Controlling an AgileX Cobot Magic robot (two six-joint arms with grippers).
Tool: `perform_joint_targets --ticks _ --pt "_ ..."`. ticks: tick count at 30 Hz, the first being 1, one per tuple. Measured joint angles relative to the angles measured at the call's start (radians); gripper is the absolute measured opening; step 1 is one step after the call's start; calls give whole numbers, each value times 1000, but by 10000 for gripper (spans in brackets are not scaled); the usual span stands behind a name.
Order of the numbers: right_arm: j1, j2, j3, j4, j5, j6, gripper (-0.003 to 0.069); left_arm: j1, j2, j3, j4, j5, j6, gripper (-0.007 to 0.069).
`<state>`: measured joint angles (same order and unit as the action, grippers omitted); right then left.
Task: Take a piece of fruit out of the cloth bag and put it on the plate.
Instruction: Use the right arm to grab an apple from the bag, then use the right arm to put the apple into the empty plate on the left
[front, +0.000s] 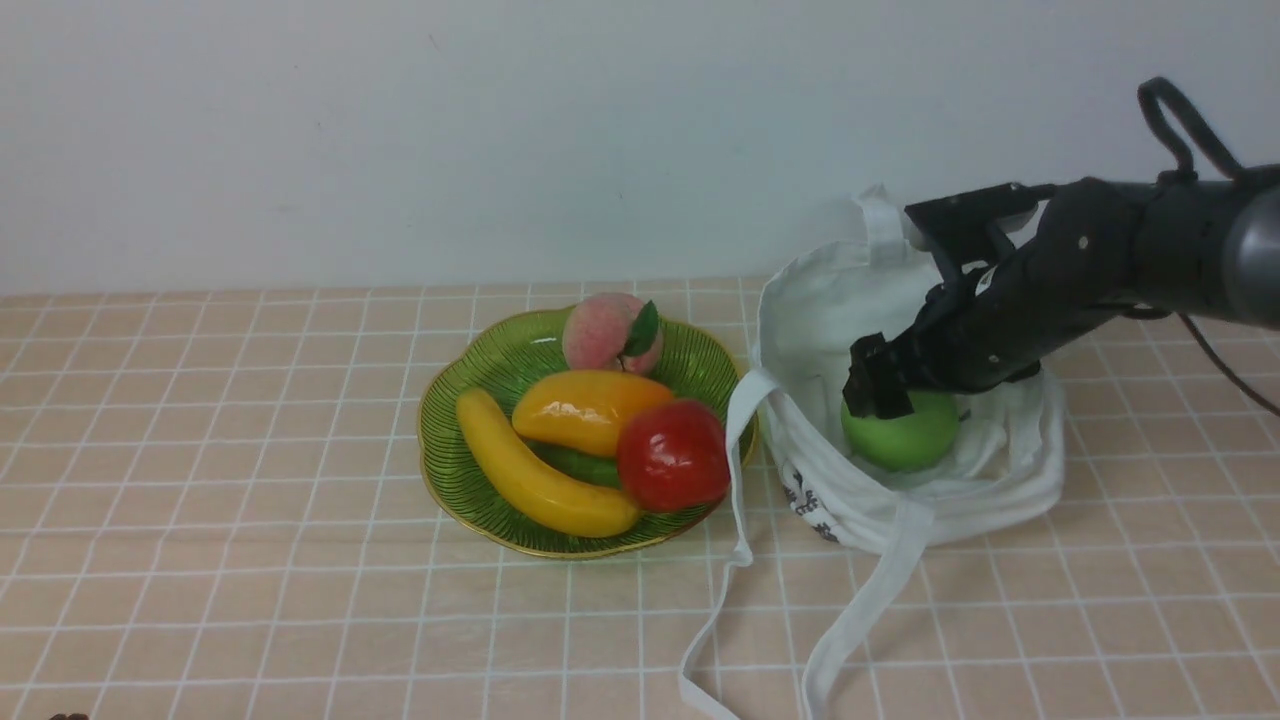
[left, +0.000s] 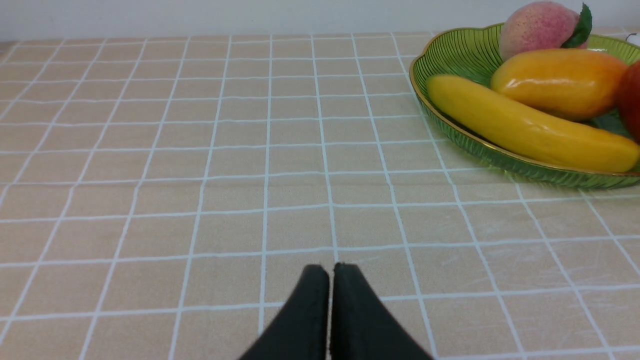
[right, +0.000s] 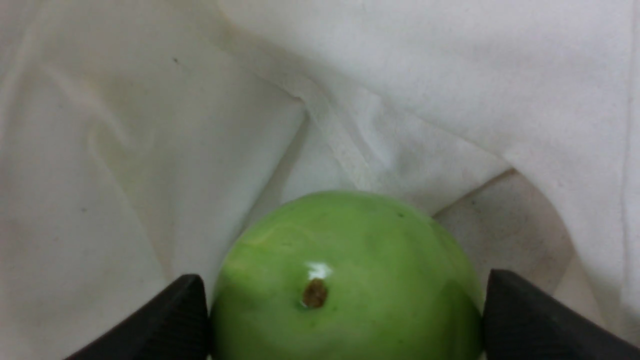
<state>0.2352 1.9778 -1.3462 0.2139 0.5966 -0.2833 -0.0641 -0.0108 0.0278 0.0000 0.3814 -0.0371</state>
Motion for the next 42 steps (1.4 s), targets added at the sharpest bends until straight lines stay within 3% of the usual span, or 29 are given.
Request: perform_joint_targets --ticks 3,9,17,19,24,25,28,33,42 --pt "0 0 -2 -1 8 1 617 0 0 0 0 0 0 -8" --pt "0 9 -44 -12 77 3 615 0 0 0 0 0 0 -8" --pt "0 -37 -208 -3 286 -8 615 0 0 0 0 0 0 -8" --pt "0 -72 -254 45 308 -21 615 0 0 0 0 0 0 -8" --pt "0 -127 -311 327 315 -144 615 0 0 0 0 0 0 -8" --pt "6 -121 -312 470 320 -235 615 0 0 0 0 0 0 -8" --pt "29 -84 -312 635 316 -355 615 0 0 0 0 0 0 -8" --pt "111 6 -312 735 283 -453 615 0 0 0 0 0 0 -8" --pt "228 92 -312 743 163 -578 615 0 0 0 0 0 0 -8"
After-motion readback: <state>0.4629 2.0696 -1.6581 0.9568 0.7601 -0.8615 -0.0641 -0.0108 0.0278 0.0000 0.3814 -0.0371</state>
